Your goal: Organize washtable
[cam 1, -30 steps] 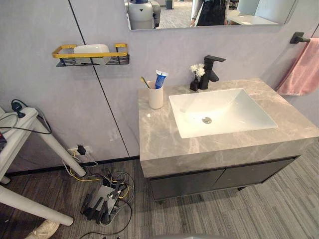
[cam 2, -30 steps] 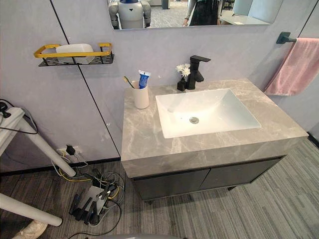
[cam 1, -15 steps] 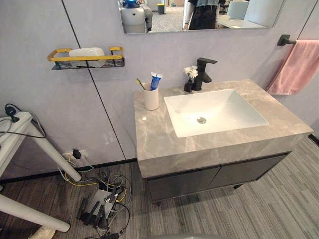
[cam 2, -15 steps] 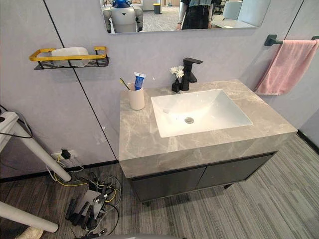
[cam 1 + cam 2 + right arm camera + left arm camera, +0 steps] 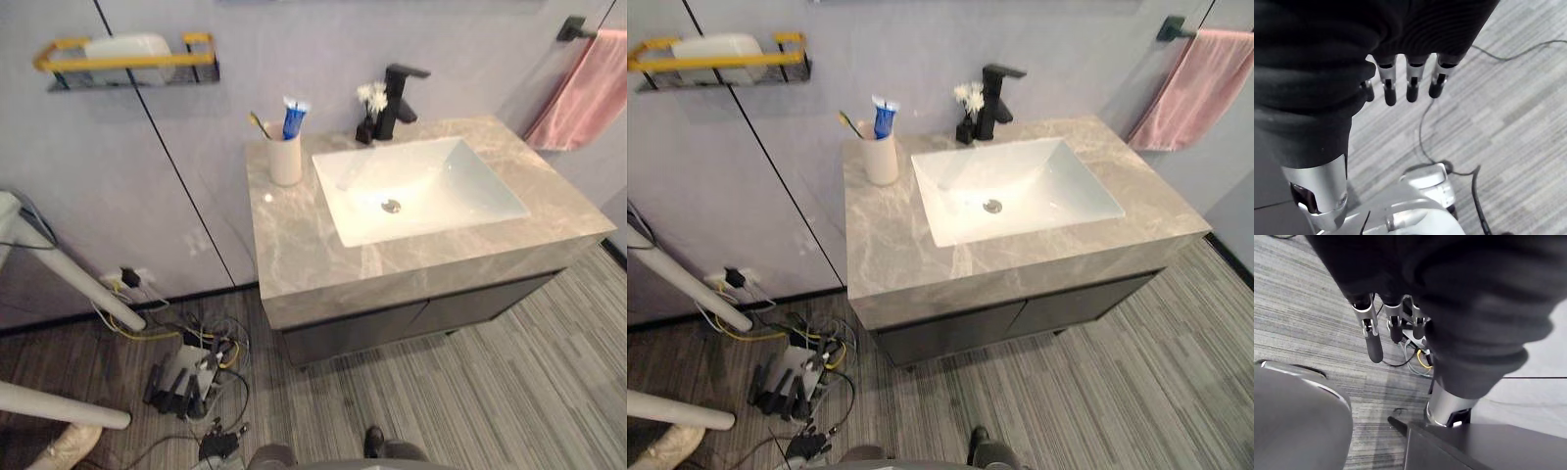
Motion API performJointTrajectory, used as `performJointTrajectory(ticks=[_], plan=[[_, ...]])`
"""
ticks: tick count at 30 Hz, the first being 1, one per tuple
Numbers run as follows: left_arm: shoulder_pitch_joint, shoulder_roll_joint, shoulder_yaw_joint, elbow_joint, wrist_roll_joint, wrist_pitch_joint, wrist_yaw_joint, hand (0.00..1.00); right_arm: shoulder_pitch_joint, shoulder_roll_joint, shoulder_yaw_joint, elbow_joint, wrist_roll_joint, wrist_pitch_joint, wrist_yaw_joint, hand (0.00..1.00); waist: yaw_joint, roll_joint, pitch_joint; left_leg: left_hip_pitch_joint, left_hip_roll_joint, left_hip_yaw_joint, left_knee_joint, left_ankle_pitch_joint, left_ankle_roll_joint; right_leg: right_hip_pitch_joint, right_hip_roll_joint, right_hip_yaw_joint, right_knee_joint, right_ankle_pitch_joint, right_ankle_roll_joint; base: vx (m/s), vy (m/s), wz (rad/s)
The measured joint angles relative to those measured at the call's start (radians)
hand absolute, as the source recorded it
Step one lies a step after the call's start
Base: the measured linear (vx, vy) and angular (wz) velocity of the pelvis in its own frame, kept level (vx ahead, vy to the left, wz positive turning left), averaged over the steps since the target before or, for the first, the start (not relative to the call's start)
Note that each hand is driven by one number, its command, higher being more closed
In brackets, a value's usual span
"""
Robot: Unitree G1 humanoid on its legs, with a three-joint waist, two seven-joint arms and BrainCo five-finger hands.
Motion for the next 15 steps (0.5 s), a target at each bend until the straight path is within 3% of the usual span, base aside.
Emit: performJointTrajectory(ticks=[3, 4, 5, 6, 7, 8, 11, 12, 13, 14, 15], plan=[[-0.022, -0.012, -0.014, -0.006, 0.000, -0.008, 0.000, 0.00, -0.009, -0.006, 0.000, -0.042, 0.001, 0.001, 0.000, 0.00, 0.002, 0.014, 0.006, -0.034, -0.005, 0.063, 0.025, -0.009, 0.017, -0.047, 0.002, 0.063, -0.015, 0.041, 0.019, -0.06, 0.125, -0.70], [-0.031, -0.015, -0.017, -0.009, 0.000, -0.009, -0.001, 0.00, -0.008, -0.009, -0.001, -0.059, 0.006, 0.003, 0.000, 0.00, 0.001, 0.023, 0.007, -0.054, -0.006, 0.083, 0.030, -0.008, 0.023, -0.058, 0.002, 0.072, -0.051, 0.086, 0.021, -0.11, 0.153, -0.74], [-0.040, -0.032, -0.014, -0.011, -0.001, -0.009, -0.001, 0.00, -0.013, -0.016, -0.002, -0.064, 0.015, 0.002, -0.001, 0.00, 0.005, 0.041, 0.005, -0.071, 0.003, 0.129, 0.004, 0.010, 0.064, -0.058, 0.004, 0.071, -0.138, 0.157, 0.019, -0.15, 0.144, -1.00], [-0.039, -0.045, -0.003, -0.019, -0.001, -0.010, 0.000, 0.00, -0.035, -0.024, -0.011, -0.062, 0.022, 0.011, -0.003, 0.00, 0.007, 0.042, 0.010, -0.063, 0.007, 0.193, -0.031, 0.025, 0.093, -0.088, -0.018, -0.019, -0.026, 0.097, -0.021, -0.13, 0.107, -1.00], [-0.035, -0.047, -0.004, -0.019, -0.001, -0.009, -0.001, 0.00, -0.037, -0.025, -0.010, -0.061, 0.023, 0.014, -0.005, 0.00, 0.007, 0.042, 0.012, -0.049, 0.005, 0.220, -0.048, 0.032, 0.098, -0.105, -0.043, -0.084, 0.093, 0.034, -0.049, -0.10, 0.086, -1.07], [-0.020, -0.050, -0.004, -0.031, -0.002, -0.006, -0.001, 0.00, -0.028, -0.023, -0.011, -0.060, 0.025, 0.015, -0.010, 0.00, 0.005, 0.049, 0.016, -0.014, 0.001, 0.273, -0.069, 0.040, 0.107, -0.100, -0.101, -0.186, 0.286, -0.046, -0.064, -0.09, 0.085, -1.09], [0.023, -0.022, -0.001, -0.037, -0.002, -0.007, -0.006, 0.00, -0.041, -0.032, -0.008, -0.014, 0.025, 0.007, -0.024, 0.00, 0.006, 0.029, -0.008, 0.022, 0.000, 0.392, -0.074, 0.039, 0.109, -0.021, -0.222, -0.306, 0.526, -0.119, -0.067, -0.08, -0.008, -1.08], [0.024, -0.012, 0.019, -0.028, -0.003, -0.004, -0.011, 0.00, -0.053, -0.034, -0.008, 0.019, 0.014, 0.007, -0.023, 0.00, 0.007, 0.001, -0.027, 0.017, 0.002, 0.430, -0.049, 0.039, 0.108, 0.009, -0.272, -0.336, 0.534, -0.113, -0.073, -0.04, -0.108, -1.18], [0.023, -0.005, 0.030, -0.027, -0.003, -0.002, -0.014, 0.00, -0.058, -0.033, -0.005, 0.031, 0.005, 0.008, -0.021, 0.00, 0.017, -0.008, -0.032, 0.008, 0.004, 0.439, -0.022, 0.039, 0.108, 0.010, -0.275, -0.351, 0.501, -0.126, -0.056, -0.10, -0.158, -1.42], [0.019, -0.018, 0.047, -0.018, -0.004, 0.006, -0.020, 0.00, -0.062, -0.046, -0.004, 0.037, -0.016, 0.006, -0.017, 0.00, 0.041, 0.017, -0.030, -0.047, 0.044, 0.414, 0.043, 0.033, 0.111, 0.040, -0.215, -0.369, 0.406, -0.119, -0.085, -0.17, -0.106, -1.65], [0.026, -0.030, 0.049, -0.009, -0.005, 0.006, -0.021, 0.00, -0.083, -0.061, 0.001, 0.057, -0.028, 0.008, -0.008, 0.00, 0.062, 0.028, -0.059, -0.072, -0.029, 0.329, -0.091, 0.042, 0.117, 0.051, -0.182, -0.303, 0.271, -0.127, -0.074, -0.25, -0.073, -1.72]])
